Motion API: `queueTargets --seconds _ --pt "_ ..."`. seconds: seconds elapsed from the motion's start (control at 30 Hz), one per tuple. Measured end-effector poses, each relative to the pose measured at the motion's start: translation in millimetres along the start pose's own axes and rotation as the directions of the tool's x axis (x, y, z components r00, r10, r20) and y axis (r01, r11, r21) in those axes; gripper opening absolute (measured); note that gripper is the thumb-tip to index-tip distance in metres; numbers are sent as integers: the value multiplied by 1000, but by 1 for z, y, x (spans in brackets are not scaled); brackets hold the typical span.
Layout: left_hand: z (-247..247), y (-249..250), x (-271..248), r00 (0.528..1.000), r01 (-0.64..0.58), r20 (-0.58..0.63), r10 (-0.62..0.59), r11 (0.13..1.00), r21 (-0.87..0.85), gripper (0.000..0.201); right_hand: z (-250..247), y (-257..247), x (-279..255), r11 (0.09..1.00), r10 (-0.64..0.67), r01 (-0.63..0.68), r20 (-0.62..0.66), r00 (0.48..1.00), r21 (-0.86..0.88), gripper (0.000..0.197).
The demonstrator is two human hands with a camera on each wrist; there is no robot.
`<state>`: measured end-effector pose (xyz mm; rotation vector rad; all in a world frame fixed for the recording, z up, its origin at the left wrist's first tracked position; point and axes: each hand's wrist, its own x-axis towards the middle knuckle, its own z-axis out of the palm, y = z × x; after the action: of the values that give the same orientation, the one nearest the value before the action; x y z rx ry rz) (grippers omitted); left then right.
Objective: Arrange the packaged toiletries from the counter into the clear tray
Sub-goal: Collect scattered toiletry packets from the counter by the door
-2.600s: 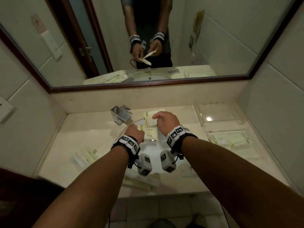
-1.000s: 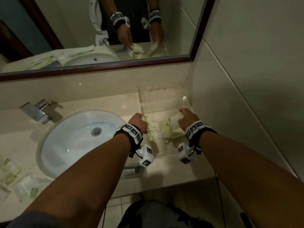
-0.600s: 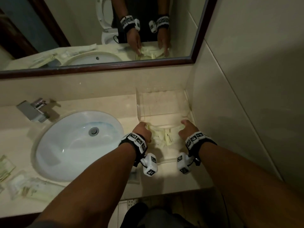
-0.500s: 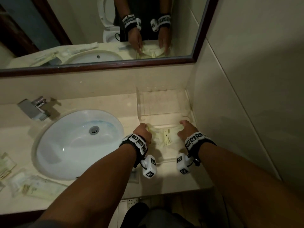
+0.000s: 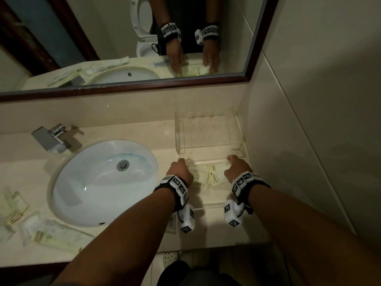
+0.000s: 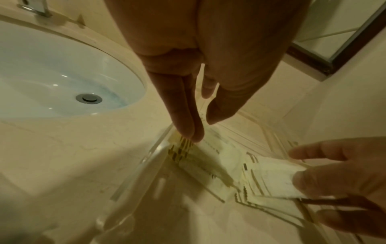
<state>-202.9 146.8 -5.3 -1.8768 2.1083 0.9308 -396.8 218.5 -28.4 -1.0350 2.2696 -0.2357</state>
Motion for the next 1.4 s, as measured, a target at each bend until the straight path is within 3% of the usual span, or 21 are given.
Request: queueTargets --seconds 0.17,0.33,0.53,0.63,0.8,0.9,1.07,1.27,1.4 --pt "-1 -2 -1 999 -39 2 39 999 27 56 -2 1 -3 995 -19 24 50 999 -100 66" --pt "-1 0 -1 993 -121 26 119 986 117 46 -4 -1 -9 977 -18 28 52 999 -210 63" --pt "3 13 -1 948 -318 124 293 886 338 47 -5 -3 -18 933 -80 61 -37 996 -356 34" --pt "3 18 0 934 -356 179 308 845 399 53 -10 -6 -18 931 -79 93 52 995 -353 19" --pt "6 22 4 913 -407 217 345 782 472 61 -4 -13 -24 922 -71 166 268 961 -350 21" --pt "9 22 4 917 -400 200 346 778 485 52 -2 -14 -31 919 -92 195 293 952 -342 22" --pt "14 20 8 935 -354 188 301 823 443 47 -3 -11 -36 948 -93 178 305 948 -263 41" --pt "13 17 12 935 -353 182 303 834 425 60 -9 -21 -45 926 -97 234 412 906 -297 22" --pt "9 14 14 919 -394 165 359 804 446 61 -5 -24 -50 932 -169 300 487 857 -203 25"
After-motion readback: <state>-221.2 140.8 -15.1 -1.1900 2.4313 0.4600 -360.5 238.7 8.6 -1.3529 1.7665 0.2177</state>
